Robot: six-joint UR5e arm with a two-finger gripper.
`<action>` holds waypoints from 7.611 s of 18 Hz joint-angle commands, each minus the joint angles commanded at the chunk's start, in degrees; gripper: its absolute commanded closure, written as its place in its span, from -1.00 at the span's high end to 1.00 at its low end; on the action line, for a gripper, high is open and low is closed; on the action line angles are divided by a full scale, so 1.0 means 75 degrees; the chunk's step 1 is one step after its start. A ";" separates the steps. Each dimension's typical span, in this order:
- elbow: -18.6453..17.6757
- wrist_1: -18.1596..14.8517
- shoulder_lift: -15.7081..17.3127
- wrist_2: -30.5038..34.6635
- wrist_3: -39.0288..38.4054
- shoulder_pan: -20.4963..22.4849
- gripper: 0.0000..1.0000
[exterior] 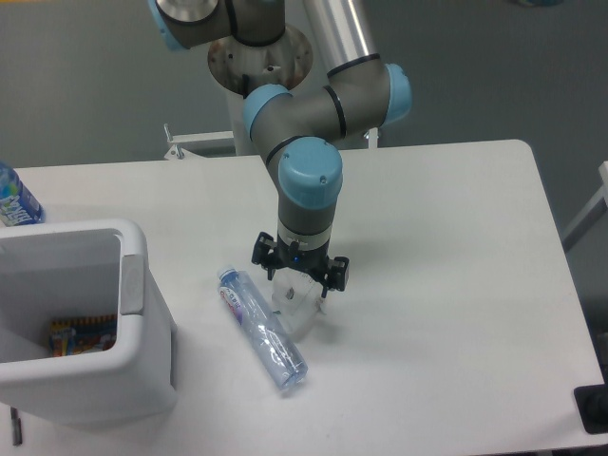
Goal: Place the trash in the trash can
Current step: 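Lower the gripper onto the crumpled wrapper and close on it, then lift the wrapper and carry it over the white trash bin, then open the gripper to drop the wrapper into the bin, then move the gripper down to the clear water bottle, then close the gripper around the bottle's middle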
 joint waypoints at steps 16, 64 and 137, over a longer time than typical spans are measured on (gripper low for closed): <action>-0.0305 0.0071 0.0047 0.0188 -0.0059 -0.0305 -0.09; 0.2637 0.0024 0.1523 -0.2812 -0.5696 -0.2555 -0.37; 0.1875 -0.1042 -0.1828 0.0176 -0.5754 -0.0914 0.80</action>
